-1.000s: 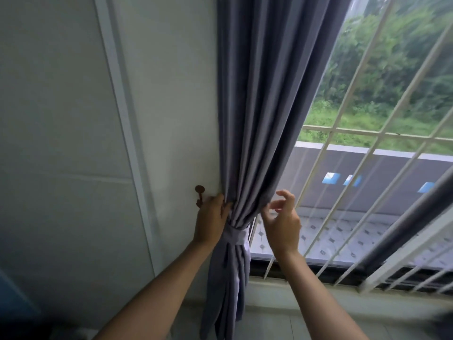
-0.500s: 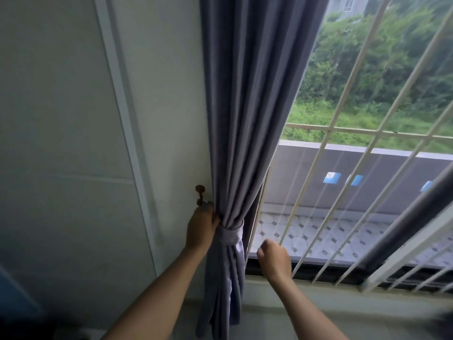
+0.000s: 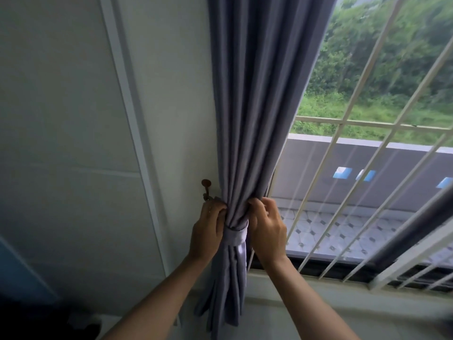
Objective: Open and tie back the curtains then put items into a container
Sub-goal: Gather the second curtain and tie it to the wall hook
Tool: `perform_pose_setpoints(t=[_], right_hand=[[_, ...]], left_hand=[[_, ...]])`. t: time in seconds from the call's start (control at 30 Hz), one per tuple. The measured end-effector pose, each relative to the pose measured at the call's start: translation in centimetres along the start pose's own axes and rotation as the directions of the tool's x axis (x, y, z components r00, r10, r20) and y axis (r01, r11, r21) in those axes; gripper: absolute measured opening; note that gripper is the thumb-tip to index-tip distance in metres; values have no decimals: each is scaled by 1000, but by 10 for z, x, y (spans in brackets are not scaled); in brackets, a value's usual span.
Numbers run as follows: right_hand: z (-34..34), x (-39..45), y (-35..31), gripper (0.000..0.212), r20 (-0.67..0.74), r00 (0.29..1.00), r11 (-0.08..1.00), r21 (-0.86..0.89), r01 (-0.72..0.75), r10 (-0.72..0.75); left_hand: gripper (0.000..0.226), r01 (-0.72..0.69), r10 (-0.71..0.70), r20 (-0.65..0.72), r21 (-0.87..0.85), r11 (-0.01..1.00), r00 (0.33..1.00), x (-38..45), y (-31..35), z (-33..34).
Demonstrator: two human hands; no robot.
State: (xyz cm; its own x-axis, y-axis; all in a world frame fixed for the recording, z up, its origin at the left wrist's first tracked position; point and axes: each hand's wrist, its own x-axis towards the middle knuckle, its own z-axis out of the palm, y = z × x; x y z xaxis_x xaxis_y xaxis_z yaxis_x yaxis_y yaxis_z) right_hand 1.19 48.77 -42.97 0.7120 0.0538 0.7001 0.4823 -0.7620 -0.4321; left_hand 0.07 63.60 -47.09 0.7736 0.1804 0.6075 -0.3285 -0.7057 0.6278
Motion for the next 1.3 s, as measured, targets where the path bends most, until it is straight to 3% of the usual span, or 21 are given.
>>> perform_pose_setpoints(t=[0.03,0.17,0.33,0.57,0.77,0.83,0.9,0.97,1.0,1.1,1.3], right_hand=[[-1,2,0,24,12,999,999,0,-49,49],[11,4,7,11,59,998,998,-68,13,-9],[21,1,23,7,189,977,988,-137,-77,102],[29,-1,52,25,272,957,960,-279,-21,100],[22,2,66,18,257,966,997,-69,40,-20],[24,-16,63,22,274,960,993,77,-85,61],[27,-38,61,32,293,918,944,112,-311,268],[34,-49,63,31,370,803,862,12,-507,467],[39,-51,64,24,435,749,847,-66,-527,500],[51,-50,59,15,617,644,888,-254,-382,453],[67,-44,57,21,598,698,913,-338,-227,394]], left_hand=[[14,8,-8,-5,-26,1000,1000,1,2,0],[21,-40,48,79,-98,994,996,10,7,4],[17,-31,52,242,-93,995,969,23,1,14],[22,97,-100,73,37,995,992,19,-2,34],[21,114,-114,139,5,993,984,15,2,44],[20,104,-100,150,-21,994,984,3,3,45],[19,113,-109,147,-18,993,983,-8,-1,45],[19,108,-114,123,52,993,986,-12,-7,46],[20,100,-109,98,99,990,989,-11,-10,47],[21,67,-72,22,187,980,997,-6,-10,50],[25,122,-124,3,150,981,992,-1,-3,53]])
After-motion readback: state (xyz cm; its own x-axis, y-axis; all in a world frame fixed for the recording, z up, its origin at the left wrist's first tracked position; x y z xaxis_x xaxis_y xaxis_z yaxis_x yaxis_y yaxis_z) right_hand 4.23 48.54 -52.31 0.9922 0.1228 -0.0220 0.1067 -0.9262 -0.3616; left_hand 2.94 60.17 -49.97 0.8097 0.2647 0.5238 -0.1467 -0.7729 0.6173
